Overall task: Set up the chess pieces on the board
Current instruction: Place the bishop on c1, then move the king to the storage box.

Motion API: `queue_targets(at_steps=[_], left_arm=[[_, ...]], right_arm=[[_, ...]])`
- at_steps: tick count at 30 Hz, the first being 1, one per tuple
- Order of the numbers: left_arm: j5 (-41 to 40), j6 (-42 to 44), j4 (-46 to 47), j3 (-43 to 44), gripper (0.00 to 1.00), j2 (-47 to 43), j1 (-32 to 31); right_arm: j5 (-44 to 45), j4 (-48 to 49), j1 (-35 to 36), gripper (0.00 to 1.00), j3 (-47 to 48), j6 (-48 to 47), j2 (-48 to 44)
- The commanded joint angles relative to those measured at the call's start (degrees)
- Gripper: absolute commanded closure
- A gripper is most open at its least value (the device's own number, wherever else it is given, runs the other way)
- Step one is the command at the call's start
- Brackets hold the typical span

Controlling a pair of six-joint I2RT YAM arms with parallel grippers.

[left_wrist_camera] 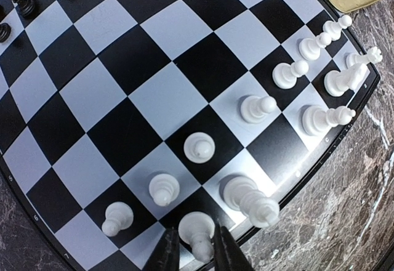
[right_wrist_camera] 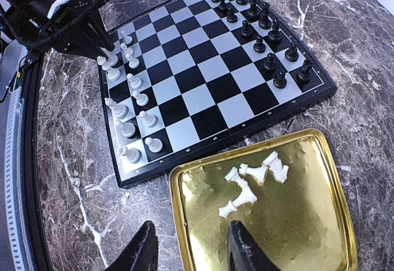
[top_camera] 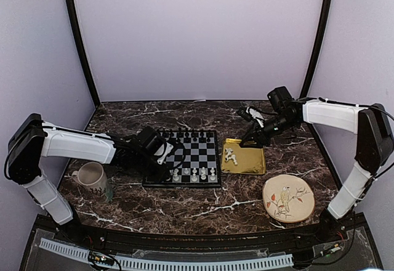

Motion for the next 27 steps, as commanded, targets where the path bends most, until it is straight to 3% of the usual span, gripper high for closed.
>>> queue_targets(at_steps=[1,11,19,27], left_arm=[[0.0,-0.6,-3.5,1.3,0.76,-2.4,0.2],[-2.3,4.2,-5.3,9.4,0.68,-8.8,0.3],[-0.3,6.8,6.5,17.6,0.66,-2.3,0.9],[3.2,3.3,13.5,16.0,0.65,-0.3,0.9]], right_arm=[[-0.3,0.0,-0.2,0.61,0.2,-0.3,0.3],[6.9,-0.7,0.3,0.62,2.3,2.8,0.9],[15.5,-3.9,2.9,0.64,5.7,3.8,5.2],[20.0,-5.8,4.3,0.67,9.1,2.9,11.0]])
